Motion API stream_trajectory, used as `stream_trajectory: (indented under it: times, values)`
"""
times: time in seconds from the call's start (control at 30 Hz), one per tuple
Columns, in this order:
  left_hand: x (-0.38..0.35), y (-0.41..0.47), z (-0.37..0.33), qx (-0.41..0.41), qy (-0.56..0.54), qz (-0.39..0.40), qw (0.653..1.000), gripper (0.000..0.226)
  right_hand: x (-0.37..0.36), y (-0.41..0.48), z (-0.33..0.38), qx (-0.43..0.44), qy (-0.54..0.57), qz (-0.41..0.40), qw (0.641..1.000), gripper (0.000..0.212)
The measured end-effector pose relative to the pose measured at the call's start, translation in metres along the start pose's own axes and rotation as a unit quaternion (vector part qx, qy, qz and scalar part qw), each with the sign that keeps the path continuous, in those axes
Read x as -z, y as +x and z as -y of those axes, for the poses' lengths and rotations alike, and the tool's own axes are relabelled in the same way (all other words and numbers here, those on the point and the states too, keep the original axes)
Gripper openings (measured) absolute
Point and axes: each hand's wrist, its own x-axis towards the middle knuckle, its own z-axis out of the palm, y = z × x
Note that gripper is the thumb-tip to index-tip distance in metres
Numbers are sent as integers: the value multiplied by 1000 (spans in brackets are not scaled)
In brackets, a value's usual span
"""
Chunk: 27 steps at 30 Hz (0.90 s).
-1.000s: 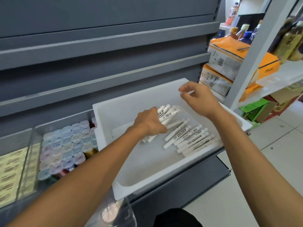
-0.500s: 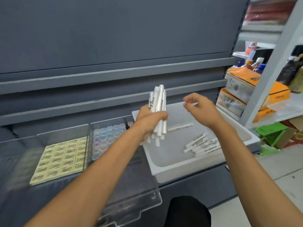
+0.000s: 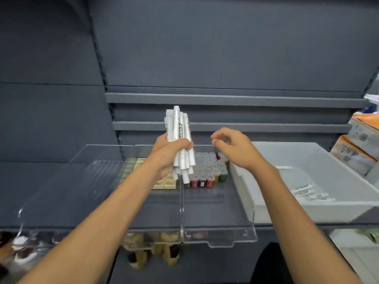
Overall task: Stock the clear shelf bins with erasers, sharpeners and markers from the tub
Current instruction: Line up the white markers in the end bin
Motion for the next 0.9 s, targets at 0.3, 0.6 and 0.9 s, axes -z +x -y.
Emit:
stream_trajectory:
  times: [0.3, 0.6, 0.9]
  values:
    - [119, -41, 43, 34, -85, -119, 989, 25, -127, 16, 53, 30, 46, 97, 994, 7]
    - [214, -27, 26, -21, -82, -127, 988, 33, -218, 44, 104, 53, 104, 142, 983, 9]
    - [258, 19, 30, -22, -26, -115, 993, 49, -269, 84, 120, 37, 212, 180, 960, 11]
